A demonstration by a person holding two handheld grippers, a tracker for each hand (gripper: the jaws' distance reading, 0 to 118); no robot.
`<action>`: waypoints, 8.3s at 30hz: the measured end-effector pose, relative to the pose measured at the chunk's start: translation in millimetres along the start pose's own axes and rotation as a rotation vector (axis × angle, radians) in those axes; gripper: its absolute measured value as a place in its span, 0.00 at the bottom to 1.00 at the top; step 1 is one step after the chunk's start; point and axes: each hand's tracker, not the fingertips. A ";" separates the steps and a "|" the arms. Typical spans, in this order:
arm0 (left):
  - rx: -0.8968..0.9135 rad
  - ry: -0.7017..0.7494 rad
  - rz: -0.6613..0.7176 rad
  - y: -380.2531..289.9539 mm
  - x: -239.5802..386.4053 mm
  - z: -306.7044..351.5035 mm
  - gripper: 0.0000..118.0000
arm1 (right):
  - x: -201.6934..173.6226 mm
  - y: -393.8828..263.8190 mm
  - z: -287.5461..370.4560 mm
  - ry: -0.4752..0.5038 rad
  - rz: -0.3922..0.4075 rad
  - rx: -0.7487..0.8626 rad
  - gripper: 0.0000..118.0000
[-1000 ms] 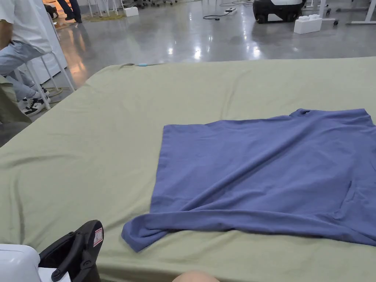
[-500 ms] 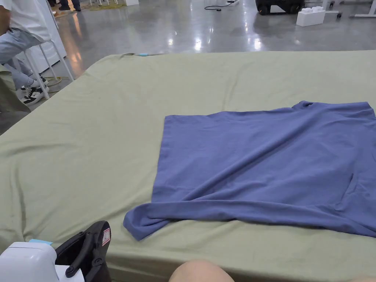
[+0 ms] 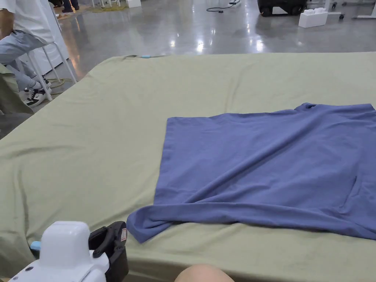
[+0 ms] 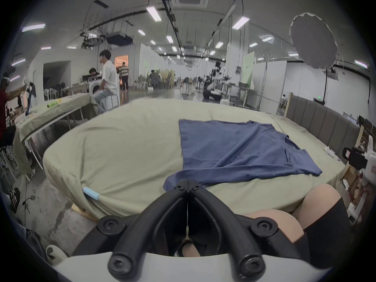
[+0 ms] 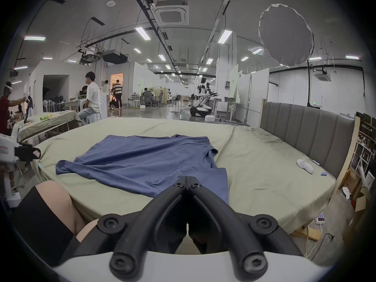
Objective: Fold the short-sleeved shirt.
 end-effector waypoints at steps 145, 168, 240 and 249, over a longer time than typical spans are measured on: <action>-0.003 -0.106 0.060 98.8 -29.0 -48.6 0.00 | 105.6 71.9 -67.7 0.001 -0.130 -0.104 0.05; -0.430 -0.098 -0.252 112.3 23.5 -300.9 0.03 | 85.8 98.3 -330.6 0.113 -0.097 -0.474 0.06; -0.588 -0.605 0.499 -5.7 -79.7 -205.3 0.05 | -32.1 63.6 -48.3 0.173 -0.066 -0.351 0.02; -0.512 -0.618 0.594 62.5 -164.5 -181.8 0.05 | -29.4 52.9 -45.1 0.197 -0.107 -0.342 0.02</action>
